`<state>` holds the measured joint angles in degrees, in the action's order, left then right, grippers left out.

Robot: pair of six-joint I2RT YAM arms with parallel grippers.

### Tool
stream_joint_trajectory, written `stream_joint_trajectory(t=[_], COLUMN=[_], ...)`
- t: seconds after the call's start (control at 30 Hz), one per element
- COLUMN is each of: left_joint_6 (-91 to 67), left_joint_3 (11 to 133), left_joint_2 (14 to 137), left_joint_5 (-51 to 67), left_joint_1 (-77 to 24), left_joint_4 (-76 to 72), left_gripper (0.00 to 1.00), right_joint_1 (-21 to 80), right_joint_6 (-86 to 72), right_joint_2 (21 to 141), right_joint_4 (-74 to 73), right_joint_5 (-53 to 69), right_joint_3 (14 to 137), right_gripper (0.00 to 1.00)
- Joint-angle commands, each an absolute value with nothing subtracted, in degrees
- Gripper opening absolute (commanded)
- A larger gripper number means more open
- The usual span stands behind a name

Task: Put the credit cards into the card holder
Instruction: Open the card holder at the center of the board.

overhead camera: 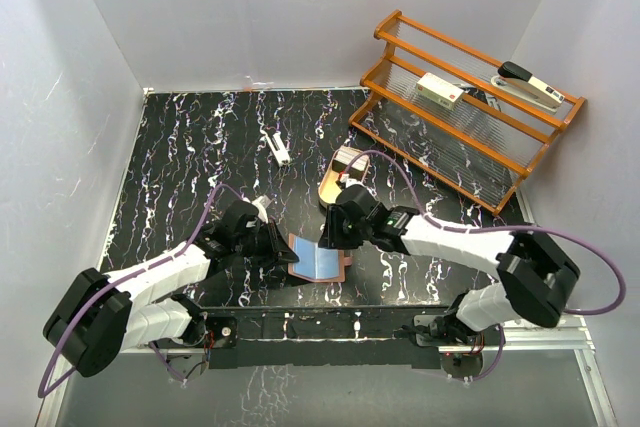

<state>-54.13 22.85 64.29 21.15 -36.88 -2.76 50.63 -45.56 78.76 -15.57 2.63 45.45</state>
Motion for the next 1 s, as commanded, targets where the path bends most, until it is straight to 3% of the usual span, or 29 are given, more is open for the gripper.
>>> stream_joint_trajectory(t=[0.0,0.13,0.27,0.43,0.53,0.77,0.97], left_joint_6=[-53.69,-52.95,-51.91,-51.17,-51.07,-51.5,-52.1], left_joint_3=[24.58,24.78,24.65,24.42,24.6,24.22,23.72], left_joint_2=[63.68,63.65,63.35,63.73,63.4,61.21,60.69], left_joint_5=[19.85,18.31,16.54,17.45,18.14,18.65,18.38], left_joint_1=[-37.09,-37.09,-37.11,-37.09,-37.09,-37.09,-37.11], left_joint_4=[-0.73,1.41,3.19,1.94,1.59,1.93,2.43], left_gripper=[0.14,0.25,0.26,0.07,0.0,0.0,0.0], right_joint_1=[50.98,50.93,50.98,50.97,50.97,50.15,46.96], right_joint_6=[-45.01,-44.81,-45.23,-44.65,-42.56,-30.19,-17.79], right_joint_2=[83.19,86.61,86.95,85.27,83.8,81.9,87.36], right_joint_4=[-10.49,-12.46,-12.62,-13.43,-15.03,-16.53,-22.41], right_joint_5=[3.64,0.73,-1.1,-1.49,-1.89,-7.13,-9.62], right_joint_3=[44.56,43.63,41.43,41.97,44.71,51.11,62.29], right_gripper=[0.26,0.21,0.2,0.21,0.25,0.33,0.36])
